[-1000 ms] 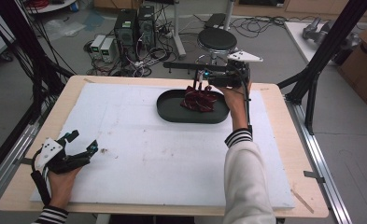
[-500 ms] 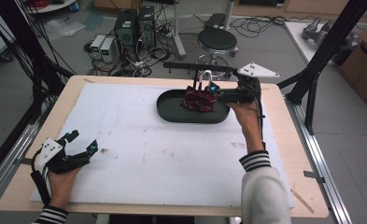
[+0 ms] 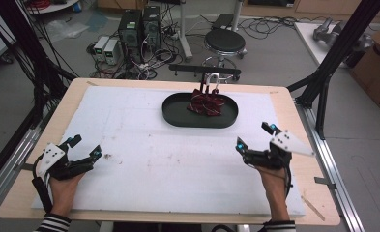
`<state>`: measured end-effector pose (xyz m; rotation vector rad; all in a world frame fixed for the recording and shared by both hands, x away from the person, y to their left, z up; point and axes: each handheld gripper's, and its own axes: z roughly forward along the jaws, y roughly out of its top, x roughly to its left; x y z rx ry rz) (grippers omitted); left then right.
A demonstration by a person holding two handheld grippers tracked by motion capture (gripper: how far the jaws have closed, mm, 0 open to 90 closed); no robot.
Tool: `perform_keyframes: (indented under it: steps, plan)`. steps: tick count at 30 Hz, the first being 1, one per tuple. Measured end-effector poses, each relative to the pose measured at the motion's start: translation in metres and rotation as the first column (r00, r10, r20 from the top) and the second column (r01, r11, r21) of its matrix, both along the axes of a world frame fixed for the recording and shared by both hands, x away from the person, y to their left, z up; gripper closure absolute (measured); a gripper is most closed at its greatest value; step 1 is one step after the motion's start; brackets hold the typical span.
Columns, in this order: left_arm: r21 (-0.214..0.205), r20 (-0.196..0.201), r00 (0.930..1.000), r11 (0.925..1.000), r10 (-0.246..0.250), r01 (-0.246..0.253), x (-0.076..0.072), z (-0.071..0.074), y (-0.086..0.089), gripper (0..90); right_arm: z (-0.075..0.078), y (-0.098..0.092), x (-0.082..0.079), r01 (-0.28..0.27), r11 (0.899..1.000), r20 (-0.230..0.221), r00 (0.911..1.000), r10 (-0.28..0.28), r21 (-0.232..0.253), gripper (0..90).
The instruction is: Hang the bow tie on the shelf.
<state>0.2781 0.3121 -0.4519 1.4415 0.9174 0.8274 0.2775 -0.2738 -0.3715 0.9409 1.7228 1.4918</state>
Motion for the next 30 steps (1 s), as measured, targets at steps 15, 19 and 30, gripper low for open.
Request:
perform_keyframes:
  steps: [15, 19, 30]
  plan:
    - [0.008, 0.018, 0.9998, 1.0000, 0.003, -0.003, -0.002, 0.000, -0.001, 14.7, -0.071, -0.009, -0.025, 0.075, 0.996, 0.075, 0.9940, -0.079, 0.055, 0.3]
    - [0.013, 0.021, 0.9998, 0.9999, 0.003, -0.003, -0.002, 0.000, -0.001, 14.6, -0.081, -0.008, -0.021, 0.083, 0.995, 0.050, 0.9951, -0.086, 0.055, 0.4]
    - [0.008, 0.016, 0.9999, 1.0000, 0.004, -0.005, -0.002, 0.000, -0.001, 14.7, -0.083, -0.009, -0.021, 0.109, 0.991, 0.056, 0.9920, -0.113, 0.077, 0.4]
